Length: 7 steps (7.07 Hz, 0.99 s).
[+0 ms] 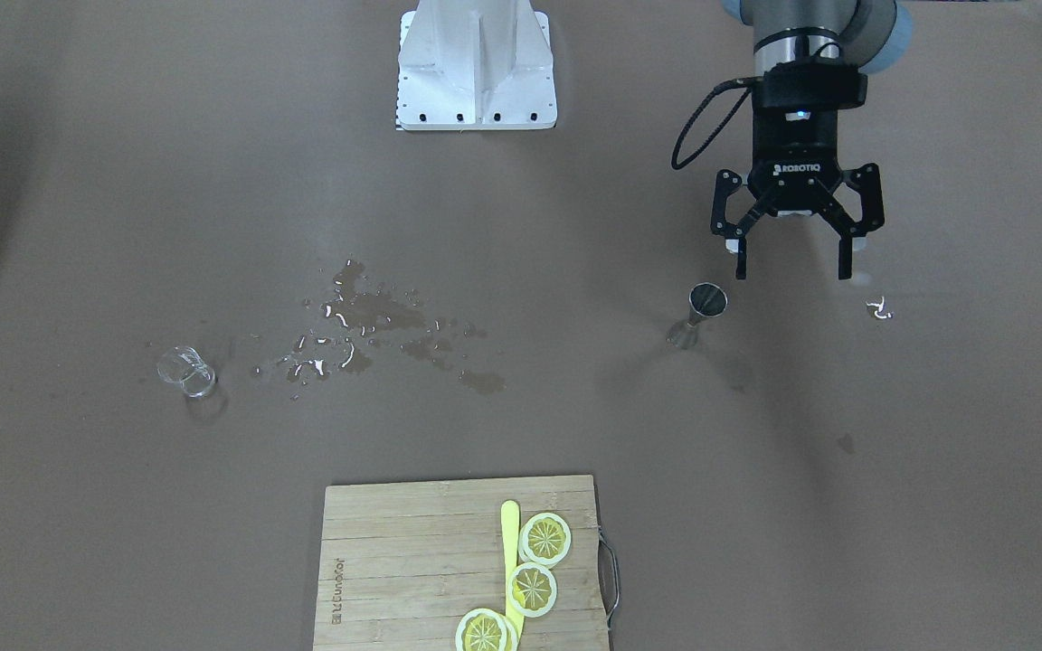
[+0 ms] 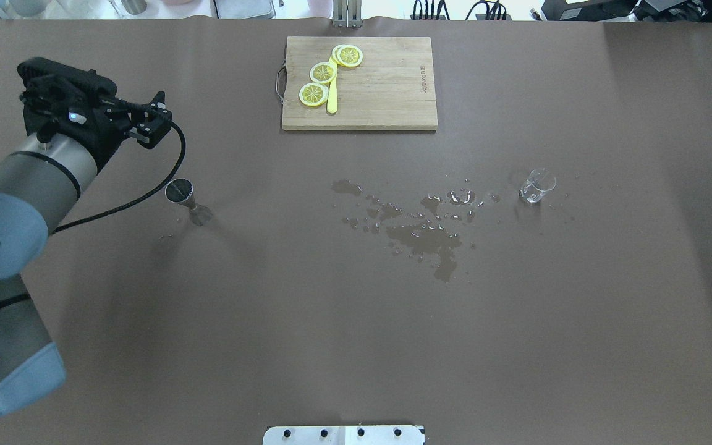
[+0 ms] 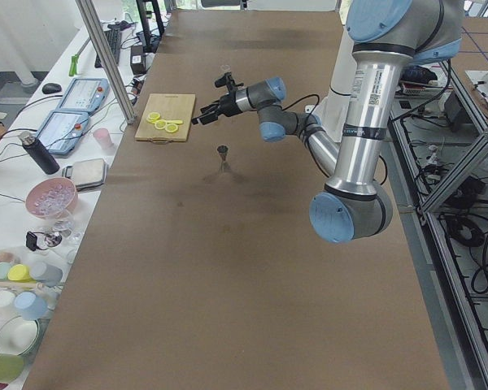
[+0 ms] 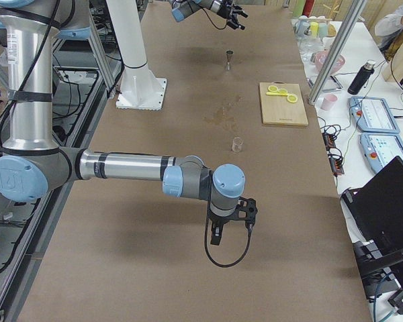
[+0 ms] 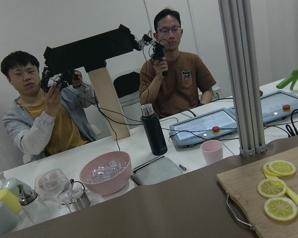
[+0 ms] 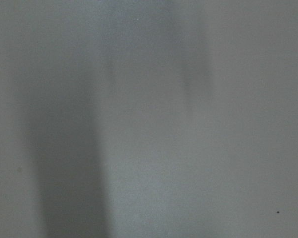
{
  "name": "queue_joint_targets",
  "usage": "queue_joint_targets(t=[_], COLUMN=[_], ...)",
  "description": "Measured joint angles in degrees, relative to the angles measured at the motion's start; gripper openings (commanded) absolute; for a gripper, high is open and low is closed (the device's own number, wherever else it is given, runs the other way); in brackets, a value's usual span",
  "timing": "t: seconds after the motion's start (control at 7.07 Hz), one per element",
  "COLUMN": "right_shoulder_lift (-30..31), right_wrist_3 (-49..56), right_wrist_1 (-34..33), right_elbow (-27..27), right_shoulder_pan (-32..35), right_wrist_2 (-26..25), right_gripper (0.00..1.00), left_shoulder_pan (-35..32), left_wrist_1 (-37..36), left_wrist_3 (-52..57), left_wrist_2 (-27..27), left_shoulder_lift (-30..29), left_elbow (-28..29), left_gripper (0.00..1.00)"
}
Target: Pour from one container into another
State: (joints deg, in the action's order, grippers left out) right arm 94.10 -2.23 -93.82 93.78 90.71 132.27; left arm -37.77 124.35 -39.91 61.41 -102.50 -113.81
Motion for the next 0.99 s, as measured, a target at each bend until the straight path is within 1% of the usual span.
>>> queue_joint_targets(t=[0.14, 0.28, 0.57, 0.85, 0.99], right_shoulder_lift=[0.0, 0.0, 0.0, -0.1, -0.1], right_wrist_3=[0.0, 0.0, 0.0, 0.0, 0.0], right_wrist_1=[0.0, 0.0, 0.0, 0.0, 0.0], right_elbow=[-0.1, -0.1, -0.2, -0.2, -0.2], right_shoulder_pan=[0.0, 0.0, 0.0, 0.0, -0.1], right_wrist_2=[-0.1, -0.3, -0.4, -0.5, -0.5], right_gripper=[1.00, 1.00, 1.00, 1.00, 1.00], left_shoulder_pan=[-5.5, -9.9, -16.4, -22.6, -26.2], left_wrist_1=[-0.1, -0.2, -1.0, -8.6, -11.1], left_wrist_3=[0.4, 0.6, 0.6, 0.6, 0.6], left_wrist_2=[8.8, 15.9, 28.4, 41.7, 48.6], left_shoulder_lift=[-2.1, -3.9, -6.1, -6.4, -6.3], left_elbow=[3.9, 8.6, 17.0, 21.0, 22.9], left_gripper=[0.99, 0.99, 0.99, 0.99, 0.99])
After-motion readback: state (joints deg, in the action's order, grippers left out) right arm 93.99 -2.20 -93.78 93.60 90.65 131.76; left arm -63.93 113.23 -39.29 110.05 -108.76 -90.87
